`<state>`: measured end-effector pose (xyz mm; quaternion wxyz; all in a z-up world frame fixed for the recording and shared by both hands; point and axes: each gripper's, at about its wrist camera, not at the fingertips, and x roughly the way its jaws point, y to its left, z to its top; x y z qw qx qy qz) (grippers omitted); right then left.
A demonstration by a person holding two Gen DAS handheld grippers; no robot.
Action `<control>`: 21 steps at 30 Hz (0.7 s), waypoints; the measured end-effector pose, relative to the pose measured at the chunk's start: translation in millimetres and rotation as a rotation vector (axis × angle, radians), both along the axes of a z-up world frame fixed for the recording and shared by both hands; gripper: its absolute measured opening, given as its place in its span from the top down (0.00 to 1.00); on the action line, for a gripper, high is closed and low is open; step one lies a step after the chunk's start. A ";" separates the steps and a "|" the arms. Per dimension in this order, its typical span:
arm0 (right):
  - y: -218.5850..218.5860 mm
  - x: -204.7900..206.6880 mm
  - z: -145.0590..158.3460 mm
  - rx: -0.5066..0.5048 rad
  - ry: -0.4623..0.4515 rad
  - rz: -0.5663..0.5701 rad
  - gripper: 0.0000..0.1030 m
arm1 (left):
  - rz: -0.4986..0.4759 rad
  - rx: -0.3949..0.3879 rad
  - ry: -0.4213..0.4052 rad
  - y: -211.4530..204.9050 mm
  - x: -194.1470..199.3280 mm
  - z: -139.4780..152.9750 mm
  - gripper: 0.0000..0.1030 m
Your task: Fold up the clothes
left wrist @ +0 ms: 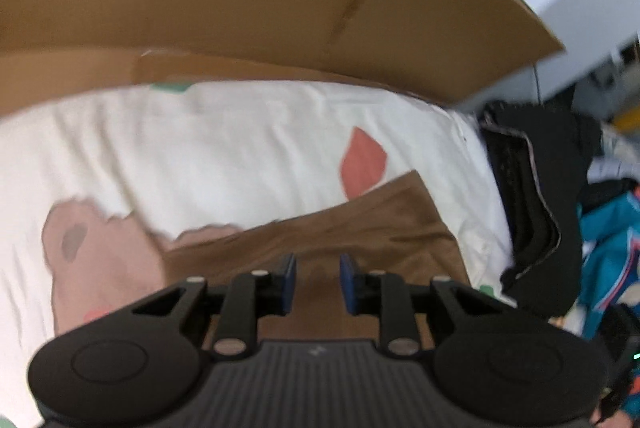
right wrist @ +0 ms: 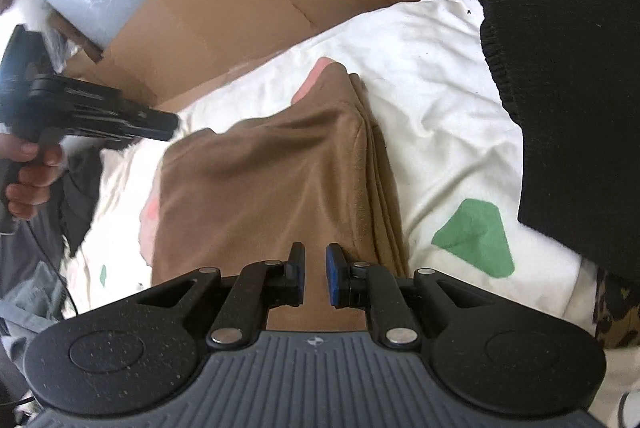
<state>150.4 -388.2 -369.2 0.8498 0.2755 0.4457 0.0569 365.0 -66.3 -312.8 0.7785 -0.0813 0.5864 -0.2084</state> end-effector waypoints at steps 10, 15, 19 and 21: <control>0.1 13.4 -7.2 -0.100 0.055 -0.001 0.87 | 0.015 -0.036 -0.130 46.9 -24.0 -30.0 0.76; 6.4 20.2 -5.2 -0.167 0.070 0.022 0.89 | 0.123 -0.107 -0.134 71.2 -17.3 -50.5 0.78; 10.8 22.8 -3.7 -0.217 0.079 0.034 0.91 | 0.157 -0.115 -0.128 74.1 -7.4 -65.3 0.83; 12.2 23.7 -2.4 -0.230 0.082 0.028 0.91 | 0.172 -0.106 -0.127 75.1 -4.8 -69.4 0.90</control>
